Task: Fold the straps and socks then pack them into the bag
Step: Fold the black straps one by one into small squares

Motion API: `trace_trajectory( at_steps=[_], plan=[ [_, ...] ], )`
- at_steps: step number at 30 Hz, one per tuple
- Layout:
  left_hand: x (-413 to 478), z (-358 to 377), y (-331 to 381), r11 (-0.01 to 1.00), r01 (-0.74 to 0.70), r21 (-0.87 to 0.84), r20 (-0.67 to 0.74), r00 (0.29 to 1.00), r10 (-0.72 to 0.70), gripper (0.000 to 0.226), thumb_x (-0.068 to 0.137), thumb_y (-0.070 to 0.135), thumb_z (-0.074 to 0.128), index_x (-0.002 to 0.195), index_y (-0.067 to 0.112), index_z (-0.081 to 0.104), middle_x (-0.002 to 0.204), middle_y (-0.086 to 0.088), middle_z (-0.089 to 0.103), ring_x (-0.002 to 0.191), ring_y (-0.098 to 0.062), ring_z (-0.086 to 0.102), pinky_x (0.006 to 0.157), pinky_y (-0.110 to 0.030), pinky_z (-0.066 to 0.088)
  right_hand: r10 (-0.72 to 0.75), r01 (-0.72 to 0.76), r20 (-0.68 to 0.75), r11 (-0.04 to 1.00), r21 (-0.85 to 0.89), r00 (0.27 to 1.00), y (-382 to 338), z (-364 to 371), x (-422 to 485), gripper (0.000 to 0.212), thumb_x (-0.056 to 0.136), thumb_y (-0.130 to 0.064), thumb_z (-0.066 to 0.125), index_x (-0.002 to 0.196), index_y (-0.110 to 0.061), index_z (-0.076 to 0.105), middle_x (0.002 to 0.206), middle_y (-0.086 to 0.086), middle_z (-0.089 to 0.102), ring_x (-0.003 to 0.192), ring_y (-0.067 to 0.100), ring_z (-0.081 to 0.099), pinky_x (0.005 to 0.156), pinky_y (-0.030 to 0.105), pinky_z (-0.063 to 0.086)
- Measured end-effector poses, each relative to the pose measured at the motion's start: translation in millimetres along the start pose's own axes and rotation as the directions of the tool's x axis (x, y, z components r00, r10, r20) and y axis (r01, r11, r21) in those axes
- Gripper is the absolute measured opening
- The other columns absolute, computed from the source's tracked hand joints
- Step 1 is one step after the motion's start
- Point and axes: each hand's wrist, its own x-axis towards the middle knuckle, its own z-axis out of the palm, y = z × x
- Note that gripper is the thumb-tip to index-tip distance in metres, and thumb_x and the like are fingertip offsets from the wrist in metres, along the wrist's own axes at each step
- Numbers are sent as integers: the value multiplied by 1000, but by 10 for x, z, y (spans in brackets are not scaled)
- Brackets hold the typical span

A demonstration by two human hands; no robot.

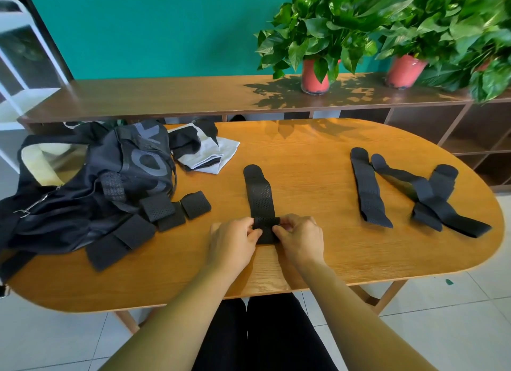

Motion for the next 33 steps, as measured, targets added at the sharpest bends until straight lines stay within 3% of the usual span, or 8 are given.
trace_trajectory(
  at_steps=[4,7,11,15,19,21,29,33],
  plan=[
    [38,30,15,998,4,69,3,1000,-5,41,94,47,53,130,27,57,110,7,69,101,-16,60,89,-29,33,36,-36,-7,999,-3,999,-6,48,28,19,84,-27,66,100,-19,73,87,-1,69,95,22,58,85,38,47],
    [62,17,42,990,-15,144,8,1000,14,48,95,50,50,137,26,51,105,6,69,98,-16,60,92,-31,34,28,-29,-32,999,-28,999,-16,53,44,19,84,-27,66,99,-17,74,86,2,70,93,24,59,84,38,47],
    [69,-18,48,978,-53,203,17,999,51,51,95,50,49,139,24,47,97,6,68,94,-16,60,93,-34,33,3,-6,-32,996,-89,999,-41,21,55,20,86,-26,64,102,-17,73,91,3,69,98,22,57,89,38,44],
    [14,-17,0,978,-97,183,-27,994,104,47,95,47,49,137,25,50,112,6,64,108,-15,54,93,-34,31,0,-4,-27,990,-140,1000,-64,15,61,22,88,-29,63,105,-20,72,94,3,69,100,21,58,92,36,40],
    [-69,92,-96,954,-280,101,-112,950,291,25,90,22,64,115,20,69,118,2,65,111,-21,57,89,-40,38,-11,6,-26,986,-169,1000,-64,16,81,24,88,-30,63,107,-19,72,97,2,70,102,20,58,92,35,40],
    [-88,138,-133,933,-350,84,-92,930,357,25,89,14,65,112,19,71,122,2,65,116,-19,56,91,-40,38,-8,4,-25,983,-185,1000,-58,23,94,25,87,-31,64,107,-19,72,97,2,71,104,19,58,92,34,39],
    [-127,63,-157,906,-415,86,47,910,413,35,97,24,50,130,23,59,142,8,50,134,-6,40,106,-33,21,-14,13,-3,955,-297,1000,-23,102,161,25,86,-36,61,105,-21,69,95,-2,71,107,17,51,83,32,32],
    [-39,15,-173,898,-429,99,93,902,421,36,97,30,50,133,28,56,144,12,47,135,-3,38,104,-30,16,34,-39,-25,974,-223,999,52,143,158,29,80,-40,68,100,-19,64,93,4,63,98,21,52,79,32,42]
  ],
)
